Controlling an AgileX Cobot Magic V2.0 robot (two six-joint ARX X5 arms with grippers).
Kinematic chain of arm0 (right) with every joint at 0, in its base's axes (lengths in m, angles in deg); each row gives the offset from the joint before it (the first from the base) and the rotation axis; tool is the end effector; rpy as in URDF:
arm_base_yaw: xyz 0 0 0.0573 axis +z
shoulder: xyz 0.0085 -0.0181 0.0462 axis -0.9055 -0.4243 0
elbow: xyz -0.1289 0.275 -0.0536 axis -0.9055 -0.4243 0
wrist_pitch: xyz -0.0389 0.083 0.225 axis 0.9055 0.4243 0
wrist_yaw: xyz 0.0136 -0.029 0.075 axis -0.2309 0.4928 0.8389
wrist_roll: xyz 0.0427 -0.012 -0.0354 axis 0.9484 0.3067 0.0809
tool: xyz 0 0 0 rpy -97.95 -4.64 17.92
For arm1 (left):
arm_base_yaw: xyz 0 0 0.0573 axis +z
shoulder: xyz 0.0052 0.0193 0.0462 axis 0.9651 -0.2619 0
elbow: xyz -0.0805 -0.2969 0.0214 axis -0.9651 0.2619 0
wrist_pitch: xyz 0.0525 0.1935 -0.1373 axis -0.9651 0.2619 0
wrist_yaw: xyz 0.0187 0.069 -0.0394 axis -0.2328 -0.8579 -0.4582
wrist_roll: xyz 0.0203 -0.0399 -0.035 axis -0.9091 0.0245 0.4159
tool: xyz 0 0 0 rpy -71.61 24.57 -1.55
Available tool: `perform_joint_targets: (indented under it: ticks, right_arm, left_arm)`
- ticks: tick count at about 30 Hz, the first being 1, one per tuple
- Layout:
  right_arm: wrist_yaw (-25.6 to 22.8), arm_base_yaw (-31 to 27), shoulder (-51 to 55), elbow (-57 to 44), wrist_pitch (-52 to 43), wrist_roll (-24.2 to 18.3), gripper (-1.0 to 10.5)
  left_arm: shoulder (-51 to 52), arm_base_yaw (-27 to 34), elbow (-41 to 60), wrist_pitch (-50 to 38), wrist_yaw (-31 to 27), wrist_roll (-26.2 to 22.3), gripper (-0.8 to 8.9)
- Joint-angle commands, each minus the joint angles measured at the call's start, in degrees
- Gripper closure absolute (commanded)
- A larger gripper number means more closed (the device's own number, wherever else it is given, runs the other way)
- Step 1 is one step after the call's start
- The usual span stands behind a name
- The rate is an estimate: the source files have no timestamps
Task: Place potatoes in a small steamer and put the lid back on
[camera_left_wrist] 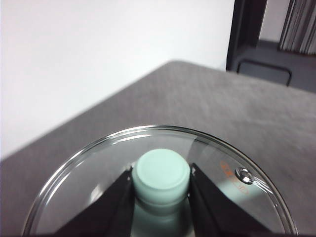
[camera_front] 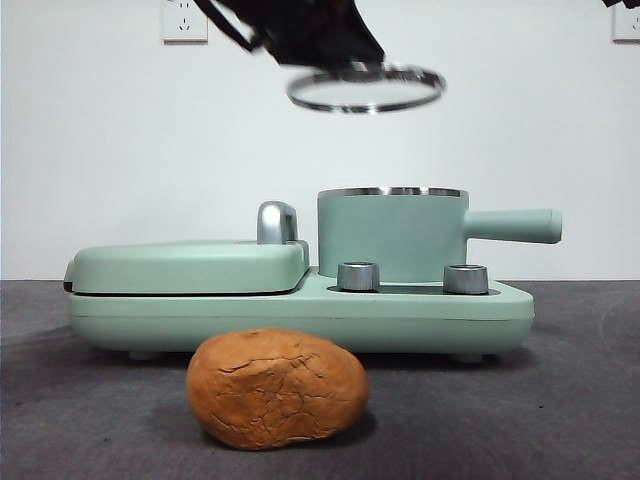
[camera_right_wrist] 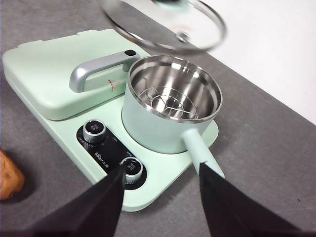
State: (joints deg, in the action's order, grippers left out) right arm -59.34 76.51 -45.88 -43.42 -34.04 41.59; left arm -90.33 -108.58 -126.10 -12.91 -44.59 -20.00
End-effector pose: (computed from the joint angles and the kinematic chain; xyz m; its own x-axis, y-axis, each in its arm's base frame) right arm 0.0814 0.0298 0.3410 0.7639 0.5413 -0.3514 -0.6325 0.7362 -0.2409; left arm 0.3129 -0.2215 0.3924 0.6018 -0.7643 -0.2315 0.7935 0.6051 0.0650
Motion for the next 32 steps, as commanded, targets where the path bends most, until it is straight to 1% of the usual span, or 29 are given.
perform_joint_targets:
  ticks: [1, 5, 8, 10, 15, 21, 25, 28, 30, 32]
  right_arm:
    - [0.0, 0.3, -0.3, 1.1, -0.3, 1.2, 7.1]
    - [0.0, 0.3, -0.3, 1.1, -0.2, 2.5, 7.1]
    - [0.0, 0.3, -0.3, 1.1, 0.5, 2.5, 7.1]
    - [0.0, 0.6, -0.3, 1.1, 1.0, 2.5, 7.1]
    - [0.3, 2.8, -0.4, 1.1, 1.5, 2.5, 7.1]
    - [0.3, 6.9, -1.6, 1.1, 2.3, 2.4, 7.1]
    - [0.4, 9.8, -3.4, 1.1, 2.4, 2.3, 7.1]
    - [2.0, 13.1, -5.6, 1.1, 2.4, 2.1, 7.0]
    - [2.6, 15.9, -7.6, 1.1, 2.4, 1.6, 6.5]
    - [2.4, 18.6, -9.7, 1.0, 2.4, 0.6, 6.3]
  left_arm:
    - [3.5, 0.1, -1.8, 8.4, -1.9, -0.5, 8.05]
    - [9.0, 0.9, -1.7, 21.4, -6.6, -0.6, 8.03]
    - [13.0, 1.9, 0.2, 26.2, -9.4, -0.6, 8.02]
    - [16.1, 2.5, 3.2, 26.5, -10.5, -0.6, 8.02]
    - [27.3, 4.8, 15.6, 26.1, -14.8, 1.3, 8.02]
    - [41.9, 7.9, 28.6, 27.9, -16.6, 4.9, 8.03]
    - [48.7, 9.6, 32.0, 32.3, -18.0, 6.0, 8.03]
    - [51.8, 10.6, 32.3, 35.8, -18.0, 6.0, 8.03]
    - [53.2, 11.1, 32.3, 36.5, -18.0, 6.0, 8.03]
    - [54.0, 11.3, 32.3, 36.4, -18.0, 6.1, 8.03]
